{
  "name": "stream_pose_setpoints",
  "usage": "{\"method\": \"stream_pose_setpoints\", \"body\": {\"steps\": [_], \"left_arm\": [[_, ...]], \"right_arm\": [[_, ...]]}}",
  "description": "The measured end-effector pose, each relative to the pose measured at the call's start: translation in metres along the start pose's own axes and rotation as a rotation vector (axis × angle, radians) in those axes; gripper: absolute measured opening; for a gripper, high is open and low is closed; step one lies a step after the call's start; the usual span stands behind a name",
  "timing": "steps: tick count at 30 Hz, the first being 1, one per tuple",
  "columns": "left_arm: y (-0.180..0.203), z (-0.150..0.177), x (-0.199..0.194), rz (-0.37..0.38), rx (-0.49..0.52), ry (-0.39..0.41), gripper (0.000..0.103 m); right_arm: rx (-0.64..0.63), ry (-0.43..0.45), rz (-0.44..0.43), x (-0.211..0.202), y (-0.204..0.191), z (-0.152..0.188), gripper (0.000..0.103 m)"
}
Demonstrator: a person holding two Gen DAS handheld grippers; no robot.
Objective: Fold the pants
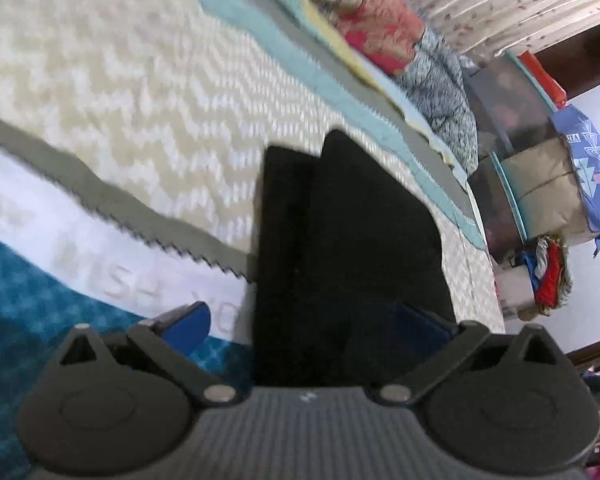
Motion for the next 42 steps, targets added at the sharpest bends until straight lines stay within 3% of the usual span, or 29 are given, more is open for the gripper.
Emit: {"method": "stream_pose_setpoints", "body": {"steps": [2, 4, 5, 6, 8, 9, 11, 14, 18, 21, 23, 26, 28, 29, 30, 31, 32, 34, 38, 42], "left_arm": [[-0.002, 0.0, 0.023, 0.027, -0.006, -0.038, 0.103], [0.001, 0.002, 0.036, 0.046, 0.042, -0.006, 0.1], [0.007, 0.004, 0.04, 0.052, 0.077, -0.006, 0.075], [0.011, 0.005, 0.043, 0.034, 0.079, -0.012, 0.066], [0.016, 0.002, 0.036, 0.041, 0.034, -0.009, 0.038], [0.019, -0.002, 0.025, 0.09, 0.01, 0.0, 0.033], [0.034, -0.012, -0.002, 0.143, 0.049, 0.054, 0.032], [0.063, -0.035, -0.037, 0.14, 0.183, 0.161, 0.032], [0.096, -0.08, -0.056, 0.016, 0.373, 0.292, 0.033], [0.108, -0.122, -0.045, -0.062, 0.434, 0.348, 0.033], [0.106, -0.143, -0.035, -0.098, 0.436, 0.371, 0.033], [0.083, -0.181, 0.013, -0.191, 0.391, 0.369, 0.038], [0.054, -0.197, 0.056, -0.295, 0.285, 0.293, 0.038], [0.035, -0.202, 0.078, -0.361, 0.211, 0.24, 0.047], [0.024, -0.201, 0.087, -0.374, 0.166, 0.238, 0.055], [0.017, -0.198, 0.087, -0.343, 0.126, 0.27, 0.061], [0.014, -0.195, 0.085, -0.31, 0.103, 0.29, 0.062], [0.017, -0.19, 0.081, -0.31, 0.097, 0.29, 0.063], [0.034, -0.173, 0.06, -0.37, 0.084, 0.266, 0.061], [0.057, -0.142, 0.026, -0.511, 0.157, 0.278, 0.066]], "right_arm": [[0.0, -0.042, -0.026, 0.014, -0.005, 0.004, 0.086], [0.028, -0.062, -0.068, 0.021, -0.009, 0.006, 0.085], [0.039, -0.07, -0.085, 0.023, -0.014, 0.006, 0.08], [0.033, -0.078, -0.099, 0.023, -0.022, 0.004, 0.06], [-0.048, -0.063, -0.074, 0.018, -0.049, 0.0, 0.052], [-0.095, -0.051, -0.075, 0.013, -0.06, -0.003, 0.049], [-0.186, 0.003, -0.115, -0.001, -0.086, -0.014, 0.047], [-0.281, 0.105, -0.179, -0.01, -0.119, -0.044, 0.046], [-0.398, 0.192, -0.219, 0.012, -0.15, -0.095, 0.046], [-0.485, 0.266, -0.209, 0.038, -0.163, -0.128, 0.046], [-0.516, 0.297, -0.188, 0.067, -0.163, -0.15, 0.046], [-0.493, 0.288, -0.116, 0.115, -0.133, -0.162, 0.05], [-0.429, 0.183, 0.01, 0.165, -0.107, -0.166, 0.054], [-0.404, 0.109, 0.072, 0.186, -0.095, -0.164, 0.054], [-0.372, 0.046, 0.136, 0.203, -0.081, -0.159, 0.058], [-0.344, 0.071, 0.124, 0.201, -0.072, -0.155, 0.07], [-0.317, 0.097, 0.08, 0.194, -0.066, -0.153, 0.072], [-0.331, 0.066, 0.066, 0.188, -0.065, -0.154, 0.077], [-0.375, 0.077, 0.125, 0.163, -0.074, -0.152, 0.077], [-0.354, 0.111, 0.138, 0.115, -0.079, -0.124, 0.085]]}}
Point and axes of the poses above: each gripper's, at about its wrist camera, not at the fingertips, and x roughly the way its jaws point, y to its right, z to its underside, the point moved 3 cm from there along x, roughly the way its jaws point, and after that the axes turned 8 degrees about -y, right-handed, at the moved point
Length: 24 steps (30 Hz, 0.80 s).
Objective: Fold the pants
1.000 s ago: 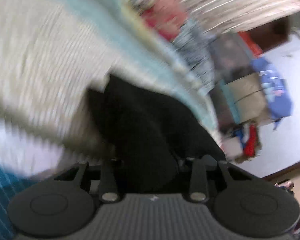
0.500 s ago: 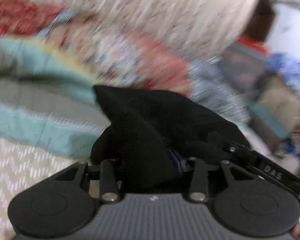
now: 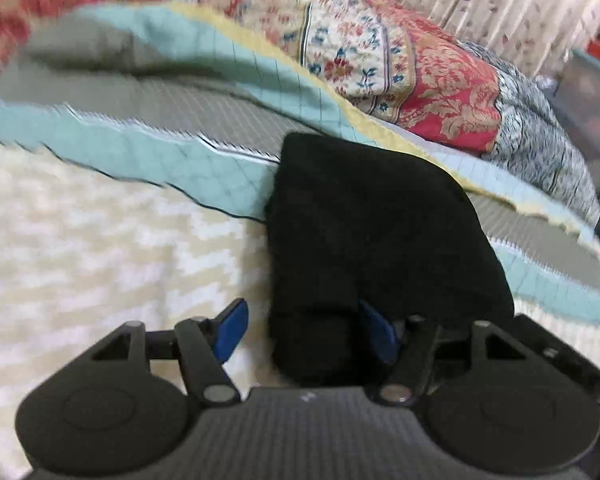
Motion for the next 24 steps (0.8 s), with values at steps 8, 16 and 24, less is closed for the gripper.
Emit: {"method": "stream_pose_setpoints", "body": {"steps": [8, 16, 24], "left_arm": [[0.016, 0.068, -0.087, -0.085, 0.118, 0.02, 0.077], [0.03, 0.142, -0.14, -0.095, 0.186, 0.028, 0.103], [0.027, 0.174, -0.177, -0.095, 0.16, 0.097, 0.103]], "right_arm": [[0.048, -0.003, 0.025, -0.093, -0.028, 0.075, 0.099], [0.099, -0.124, 0.094, -0.135, -0.055, 0.129, 0.103], [0.115, -0.15, 0.079, -0.161, -0.066, 0.161, 0.103]]}}
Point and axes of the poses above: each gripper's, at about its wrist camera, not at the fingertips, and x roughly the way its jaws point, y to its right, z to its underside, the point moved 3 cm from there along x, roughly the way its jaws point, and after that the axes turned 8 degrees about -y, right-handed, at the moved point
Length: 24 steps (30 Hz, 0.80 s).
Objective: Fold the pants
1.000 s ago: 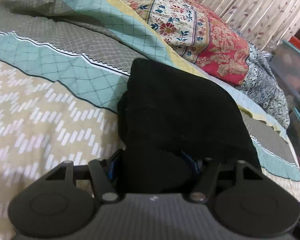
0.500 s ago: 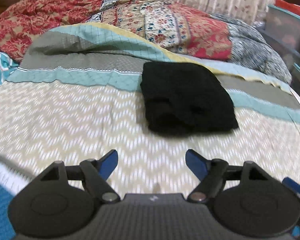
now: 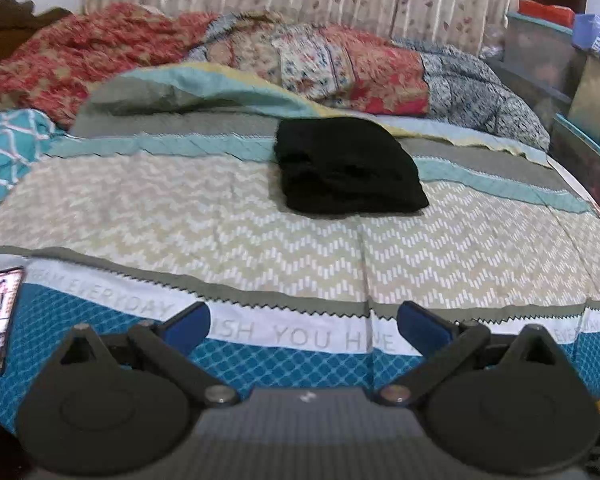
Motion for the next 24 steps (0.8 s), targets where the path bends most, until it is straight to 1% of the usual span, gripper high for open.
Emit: {"method": "stream_pose_setpoints", "body": {"steps": [5, 10, 16, 24], "left_arm": [[-0.006, 0.013, -0.013, -0.028, -0.022, 0.011, 0.103], [-0.009, 0.022, -0.023, -0.066, -0.027, 0.017, 0.103], [-0.002, 0.031, -0.04, -0.093, 0.018, 0.063, 0.103], [0.012, 0.038, -0.054, -0.113, 0.074, 0.109, 0.103]], "right_arm": [[-0.034, -0.039, -0.034, -0.006, -0.011, 0.022, 0.103], [-0.061, -0.054, -0.046, -0.009, -0.021, 0.031, 0.103], [-0.059, -0.047, -0.05, -0.017, -0.024, 0.036, 0.103], [-0.012, -0.034, -0.075, -0.03, -0.019, 0.042, 0.103]]}}
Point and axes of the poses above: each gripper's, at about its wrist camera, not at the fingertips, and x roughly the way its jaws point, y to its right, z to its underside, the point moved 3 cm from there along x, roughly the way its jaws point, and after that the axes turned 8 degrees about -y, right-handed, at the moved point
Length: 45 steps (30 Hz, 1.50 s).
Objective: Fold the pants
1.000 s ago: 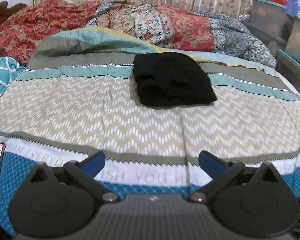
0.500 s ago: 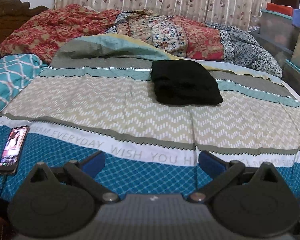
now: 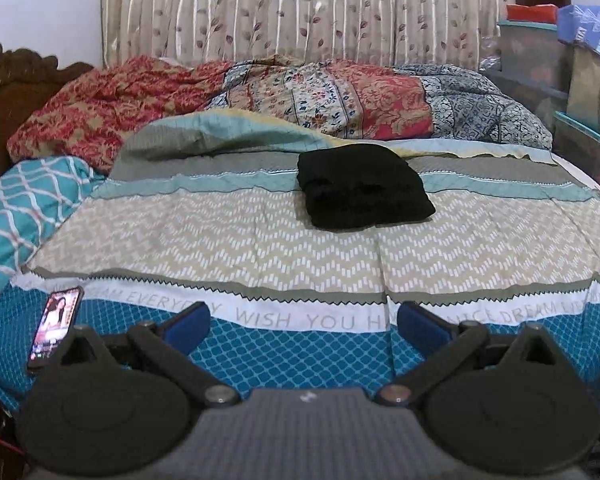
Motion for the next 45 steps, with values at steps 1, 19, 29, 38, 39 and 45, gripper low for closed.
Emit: {"method": "stream_pose_setpoints", "body": {"steps": [1, 19, 29, 38, 39, 45], "left_arm": [[0.001, 0.0, 0.001, 0.001, 0.003, -0.003, 0.103], [-0.007, 0.002, 0.007, -0.069, 0.044, -0.021, 0.103], [-0.012, -0.002, 0.005, -0.167, 0.093, 0.02, 0.103], [-0.018, -0.005, 0.005, -0.177, 0.088, 0.016, 0.103], [-0.018, -0.005, 0.004, -0.178, 0.089, 0.015, 0.103], [-0.019, -0.004, 0.004, -0.157, 0.083, 0.009, 0.103]], "right_arm": [[0.007, 0.002, 0.001, 0.0, 0.0, -0.001, 0.103], [-0.026, 0.047, 0.022, -0.004, -0.004, -0.004, 0.103], [-0.016, 0.045, 0.029, -0.002, -0.004, -0.004, 0.103], [-0.025, 0.054, 0.036, -0.002, -0.007, -0.004, 0.103], [-0.026, 0.054, 0.036, -0.002, -0.007, -0.004, 0.103], [-0.025, 0.053, 0.037, -0.003, -0.006, -0.005, 0.103]]}}
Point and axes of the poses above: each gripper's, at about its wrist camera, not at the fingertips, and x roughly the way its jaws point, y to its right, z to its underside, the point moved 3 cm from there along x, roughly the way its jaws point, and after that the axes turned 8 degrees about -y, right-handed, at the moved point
